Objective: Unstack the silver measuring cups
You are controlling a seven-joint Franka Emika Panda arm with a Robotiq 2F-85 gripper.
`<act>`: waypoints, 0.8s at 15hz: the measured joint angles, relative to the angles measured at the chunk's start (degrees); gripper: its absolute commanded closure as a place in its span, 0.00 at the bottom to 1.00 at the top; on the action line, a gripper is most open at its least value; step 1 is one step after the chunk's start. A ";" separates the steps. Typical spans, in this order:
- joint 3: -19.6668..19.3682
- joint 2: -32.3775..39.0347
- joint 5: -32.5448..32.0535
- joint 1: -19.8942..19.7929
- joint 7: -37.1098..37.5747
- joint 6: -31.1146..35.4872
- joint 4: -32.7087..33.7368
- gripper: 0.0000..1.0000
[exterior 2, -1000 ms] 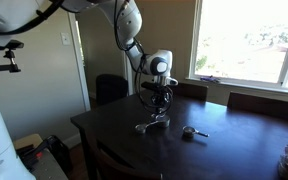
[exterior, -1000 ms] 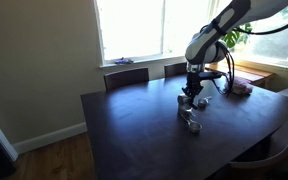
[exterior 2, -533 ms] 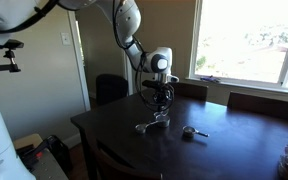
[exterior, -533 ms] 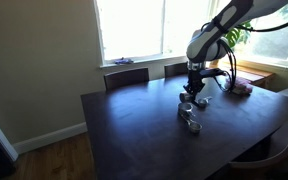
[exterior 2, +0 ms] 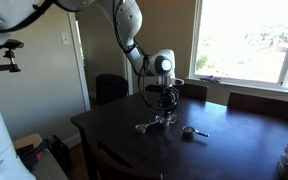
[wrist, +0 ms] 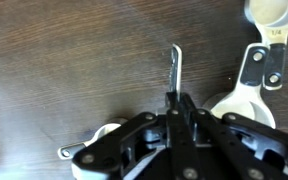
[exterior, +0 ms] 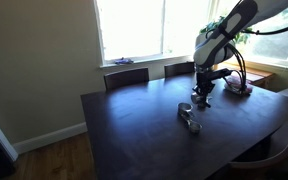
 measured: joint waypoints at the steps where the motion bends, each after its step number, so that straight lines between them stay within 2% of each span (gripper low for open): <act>1: -0.59 0.01 -0.87 0.39 0.97 -0.22 -0.47 0.98; 7: -1.97 1.11 -3.90 2.36 6.54 -7.10 -1.43 0.98; 12: -2.05 4.42 -4.36 2.76 9.25 -13.66 0.34 0.98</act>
